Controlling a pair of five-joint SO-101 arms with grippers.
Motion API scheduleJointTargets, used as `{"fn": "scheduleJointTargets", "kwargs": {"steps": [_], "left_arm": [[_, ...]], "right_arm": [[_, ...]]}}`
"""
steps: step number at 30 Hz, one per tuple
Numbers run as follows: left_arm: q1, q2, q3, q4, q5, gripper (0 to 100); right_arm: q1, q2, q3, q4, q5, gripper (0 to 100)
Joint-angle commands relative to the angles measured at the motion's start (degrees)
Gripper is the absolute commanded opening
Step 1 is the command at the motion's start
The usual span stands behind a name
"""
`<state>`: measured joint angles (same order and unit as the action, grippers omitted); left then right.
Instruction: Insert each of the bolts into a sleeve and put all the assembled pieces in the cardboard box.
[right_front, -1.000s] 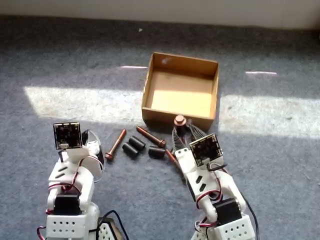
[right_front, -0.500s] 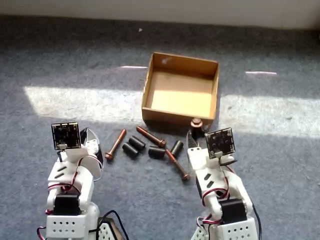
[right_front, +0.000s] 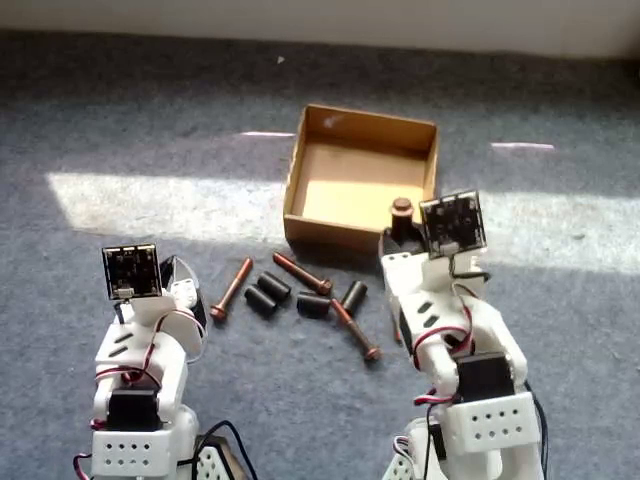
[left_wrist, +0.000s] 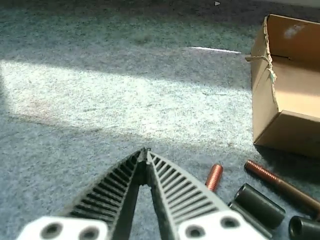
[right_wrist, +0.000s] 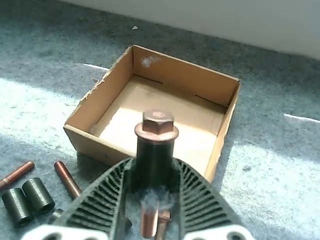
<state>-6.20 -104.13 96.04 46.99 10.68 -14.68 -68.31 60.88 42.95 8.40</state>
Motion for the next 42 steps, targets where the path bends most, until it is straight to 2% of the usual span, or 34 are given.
{"fn": "scheduleJointTargets", "kwargs": {"steps": [1, 6, 22, 33, 42], "left_arm": [[-0.7, -0.2, 1.1, -1.8, -0.5, 1], [-0.7, -0.2, 1.1, -1.8, -0.5, 1], [-0.7, -0.2, 1.1, -1.8, -0.5, 1], [-0.7, -0.2, 1.1, -1.7, -0.6, 1], [-0.7, -0.2, 1.1, -1.7, -0.6, 1]], "right_arm": [[0.7, 6.0, -7.9, -0.5, -0.7, 0.5], [0.7, 14.6, -12.7, -2.4, -0.7, 0.5], [0.8, 47.0, -22.7, -27.4, -0.7, 0.5], [4.5, 65.9, -31.5, -28.4, -0.7, 0.9], [4.9, 75.0, -33.9, -28.0, -0.7, 1.0]]}}
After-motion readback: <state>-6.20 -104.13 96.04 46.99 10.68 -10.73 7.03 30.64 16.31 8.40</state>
